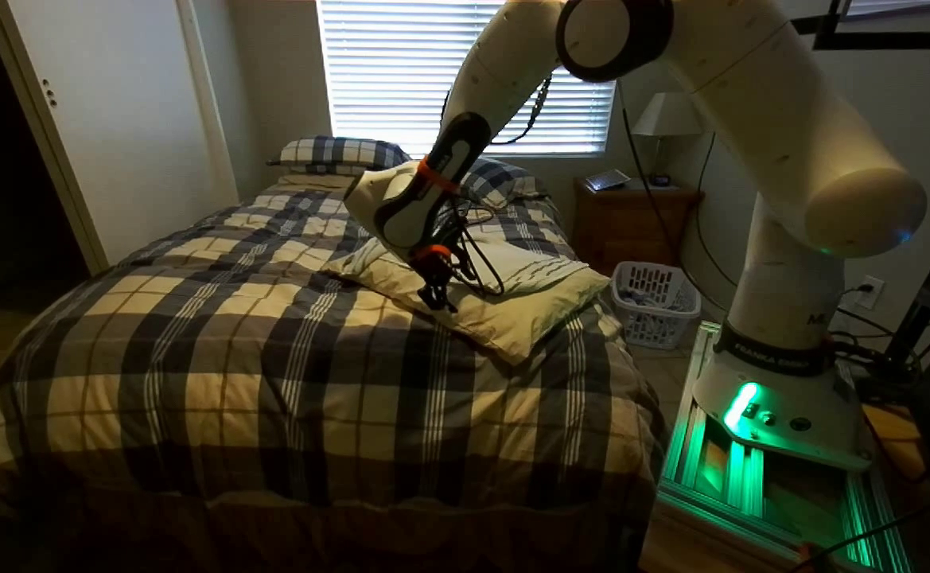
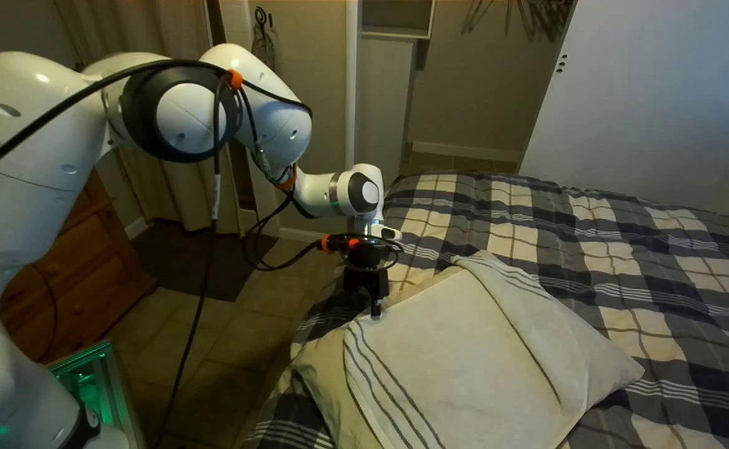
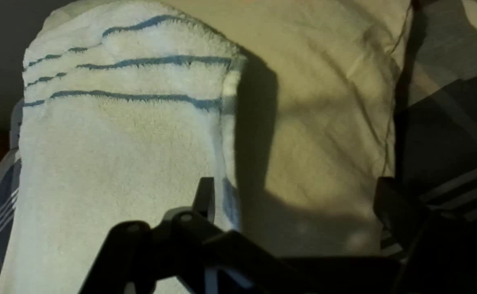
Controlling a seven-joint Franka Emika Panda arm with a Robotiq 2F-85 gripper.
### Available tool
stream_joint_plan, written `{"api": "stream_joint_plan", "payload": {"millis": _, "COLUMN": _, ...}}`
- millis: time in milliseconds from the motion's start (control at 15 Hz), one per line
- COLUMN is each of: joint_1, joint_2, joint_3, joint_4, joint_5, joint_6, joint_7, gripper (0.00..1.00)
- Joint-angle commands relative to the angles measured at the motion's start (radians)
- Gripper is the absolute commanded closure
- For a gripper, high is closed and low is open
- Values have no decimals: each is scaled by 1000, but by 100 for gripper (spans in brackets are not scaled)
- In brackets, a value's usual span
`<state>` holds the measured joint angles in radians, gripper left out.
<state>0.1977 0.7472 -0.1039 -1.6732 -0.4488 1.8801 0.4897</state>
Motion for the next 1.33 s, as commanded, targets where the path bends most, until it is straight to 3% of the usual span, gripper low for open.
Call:
{"api": "stream_joint_plan", "payload": {"millis": 0, "joint_1": 28, "joint_2": -29, "joint_3": -35, "joint_4": -15, "joint_5": -20, "joint_6": -27, "joint_7": 51, "gripper": 0}}
{"api": "stream_joint_plan", "payload": {"millis": 467, "joint_1": 21, "joint_2": -43, "joint_3": -35, "joint_4": -23, "joint_5": -10, "joint_6": -145, "joint_7": 49, "gripper": 0}}
{"api": "stream_joint_plan", "payload": {"millis": 600, "joint_1": 22, "joint_2": -43, "joint_3": -39, "joint_4": -26, "joint_5": -23, "joint_6": -165, "joint_7": 58, "gripper": 4}}
{"api": "stream_joint_plan", "payload": {"millis": 733, "joint_1": 20, "joint_2": -35, "joint_3": -39, "joint_4": -26, "joint_5": -29, "joint_6": -168, "joint_7": 61, "gripper": 1}}
{"api": "stream_joint_plan", "payload": {"millis": 800, "joint_1": 17, "joint_2": -34, "joint_3": -37, "joint_4": -29, "joint_5": -30, "joint_6": -156, "joint_7": 59, "gripper": 8}}
{"api": "stream_joint_plan", "payload": {"millis": 933, "joint_1": 18, "joint_2": -36, "joint_3": -37, "joint_4": -40, "joint_5": -41, "joint_6": -128, "joint_7": 64, "gripper": 31}}
{"api": "stream_joint_plan", "payload": {"millis": 1000, "joint_1": 16, "joint_2": -35, "joint_3": -34, "joint_4": -45, "joint_5": -43, "joint_6": -113, "joint_7": 60, "gripper": 38}}
{"api": "stream_joint_plan", "payload": {"millis": 1067, "joint_1": 14, "joint_2": -33, "joint_3": -31, "joint_4": -49, "joint_5": -40, "joint_6": -103, "joint_7": 56, "gripper": 38}}
{"api": "stream_joint_plan", "payload": {"millis": 1200, "joint_1": 15, "joint_2": -28, "joint_3": -33, "joint_4": -54, "joint_5": -39, "joint_6": -91, "joint_7": 55, "gripper": 56}}
{"api": "stream_joint_plan", "payload": {"millis": 1267, "joint_1": 14, "joint_2": -29, "joint_3": -32, "joint_4": -58, "joint_5": -34, "joint_6": -95, "joint_7": 49, "gripper": 71}}
